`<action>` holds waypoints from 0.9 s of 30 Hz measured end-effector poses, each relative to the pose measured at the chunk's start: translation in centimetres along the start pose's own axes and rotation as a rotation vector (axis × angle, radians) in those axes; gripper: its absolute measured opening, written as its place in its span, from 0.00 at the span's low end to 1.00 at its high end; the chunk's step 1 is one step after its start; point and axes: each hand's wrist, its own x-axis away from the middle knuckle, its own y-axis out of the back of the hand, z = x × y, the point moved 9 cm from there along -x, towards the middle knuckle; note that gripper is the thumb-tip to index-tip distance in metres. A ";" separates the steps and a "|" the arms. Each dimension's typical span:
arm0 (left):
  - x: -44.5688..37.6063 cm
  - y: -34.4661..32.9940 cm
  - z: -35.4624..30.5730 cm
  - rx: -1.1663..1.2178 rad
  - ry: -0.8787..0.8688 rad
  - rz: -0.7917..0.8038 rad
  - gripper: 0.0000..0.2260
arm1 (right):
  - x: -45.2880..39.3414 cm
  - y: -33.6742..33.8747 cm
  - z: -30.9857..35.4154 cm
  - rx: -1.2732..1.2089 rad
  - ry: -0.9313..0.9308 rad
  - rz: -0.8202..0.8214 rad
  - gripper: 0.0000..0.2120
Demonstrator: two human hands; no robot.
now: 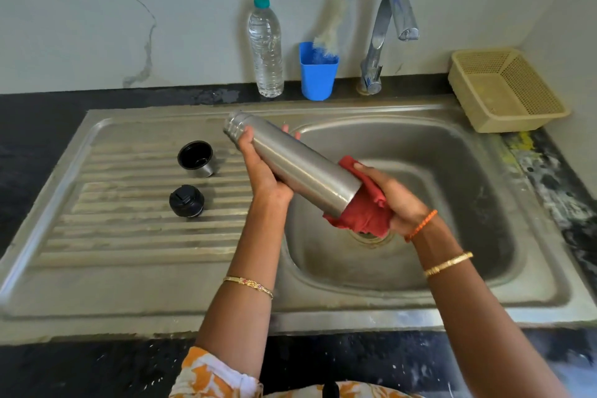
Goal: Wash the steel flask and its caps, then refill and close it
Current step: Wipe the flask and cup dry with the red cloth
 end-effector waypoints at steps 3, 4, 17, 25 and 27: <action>0.2 0.2 1.1 0.107 0.022 -0.141 0.21 | 1.2 -0.3 -0.9 -0.392 0.020 -0.003 0.21; 0.4 -0.1 1.6 0.109 0.031 -0.173 0.19 | 1.2 -0.5 -0.7 -0.421 0.043 -0.013 0.23; 0.8 -1.9 2.6 -0.061 -0.026 -0.322 0.24 | 3.5 -7.0 8.6 1.626 0.935 -0.535 0.20; 1.6 -3.2 4.1 0.050 0.170 -0.227 0.26 | 8.3 -4.4 5.0 1.194 1.647 -0.893 0.22; 1.7 -4.0 4.7 0.057 0.215 -0.176 0.23 | 9.2 -3.7 6.5 0.750 1.696 -0.707 0.20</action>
